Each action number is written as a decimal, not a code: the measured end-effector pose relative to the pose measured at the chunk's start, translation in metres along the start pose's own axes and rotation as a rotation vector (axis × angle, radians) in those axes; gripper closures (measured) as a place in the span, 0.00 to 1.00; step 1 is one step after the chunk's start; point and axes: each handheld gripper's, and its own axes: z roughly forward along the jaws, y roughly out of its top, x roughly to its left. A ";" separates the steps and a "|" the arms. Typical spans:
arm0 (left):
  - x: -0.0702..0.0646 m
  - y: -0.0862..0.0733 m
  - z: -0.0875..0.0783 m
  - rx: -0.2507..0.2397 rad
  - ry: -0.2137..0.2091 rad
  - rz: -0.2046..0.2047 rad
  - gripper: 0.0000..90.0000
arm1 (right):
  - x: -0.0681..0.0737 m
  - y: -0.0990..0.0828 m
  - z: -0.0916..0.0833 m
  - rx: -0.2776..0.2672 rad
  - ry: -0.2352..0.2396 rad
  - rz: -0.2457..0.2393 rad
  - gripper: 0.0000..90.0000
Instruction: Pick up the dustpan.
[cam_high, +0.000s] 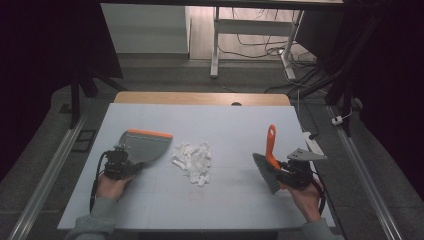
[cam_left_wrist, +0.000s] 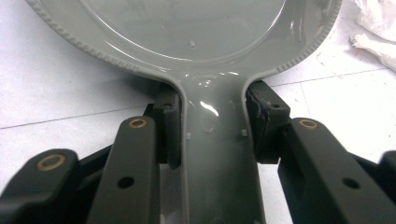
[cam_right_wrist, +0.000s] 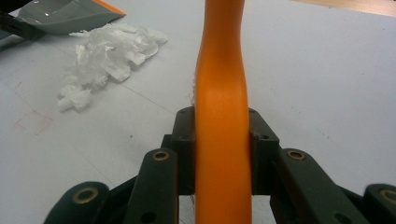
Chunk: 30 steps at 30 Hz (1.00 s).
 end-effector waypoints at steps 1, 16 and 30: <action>0.000 0.000 0.000 -0.002 0.001 0.000 0.68 | 0.000 0.000 0.000 0.000 0.000 -0.001 0.78; 0.007 -0.001 -0.008 -0.019 -0.010 0.016 0.69 | 0.000 0.000 -0.002 -0.008 -0.005 -0.003 0.78; 0.014 0.000 -0.034 -0.100 -0.059 0.079 0.69 | 0.000 0.002 -0.005 -0.031 -0.004 0.001 0.78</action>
